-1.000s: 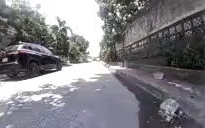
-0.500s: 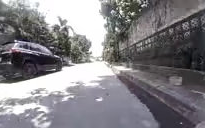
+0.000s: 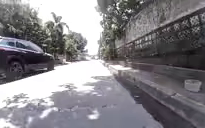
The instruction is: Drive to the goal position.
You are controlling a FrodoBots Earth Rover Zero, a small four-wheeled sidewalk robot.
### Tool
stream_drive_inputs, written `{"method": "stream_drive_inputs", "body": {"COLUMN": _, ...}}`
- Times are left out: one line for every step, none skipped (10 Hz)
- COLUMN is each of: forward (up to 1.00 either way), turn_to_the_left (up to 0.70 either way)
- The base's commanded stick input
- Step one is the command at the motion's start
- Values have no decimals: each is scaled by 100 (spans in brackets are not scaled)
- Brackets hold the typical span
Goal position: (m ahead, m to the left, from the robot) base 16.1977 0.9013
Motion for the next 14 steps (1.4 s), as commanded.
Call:
{"method": "stream_drive_inputs", "body": {"forward": 100, "turn_to_the_left": 0}}
{"method": "stream_drive_inputs", "body": {"forward": 100, "turn_to_the_left": 0}}
{"method": "stream_drive_inputs", "body": {"forward": 100, "turn_to_the_left": 0}}
{"method": "stream_drive_inputs", "body": {"forward": 100, "turn_to_the_left": 0}}
{"method": "stream_drive_inputs", "body": {"forward": 100, "turn_to_the_left": 0}}
{"method": "stream_drive_inputs", "body": {"forward": 100, "turn_to_the_left": 0}}
{"method": "stream_drive_inputs", "body": {"forward": 100, "turn_to_the_left": 0}}
{"method": "stream_drive_inputs", "body": {"forward": 100, "turn_to_the_left": 0}}
{"method": "stream_drive_inputs", "body": {"forward": 100, "turn_to_the_left": 0}}
{"method": "stream_drive_inputs", "body": {"forward": 100, "turn_to_the_left": 0}}
{"method": "stream_drive_inputs", "body": {"forward": 100, "turn_to_the_left": 0}}
{"method": "stream_drive_inputs", "body": {"forward": 100, "turn_to_the_left": 0}}
{"method": "stream_drive_inputs", "body": {"forward": 100, "turn_to_the_left": 0}}
{"method": "stream_drive_inputs", "body": {"forward": 100, "turn_to_the_left": 0}}
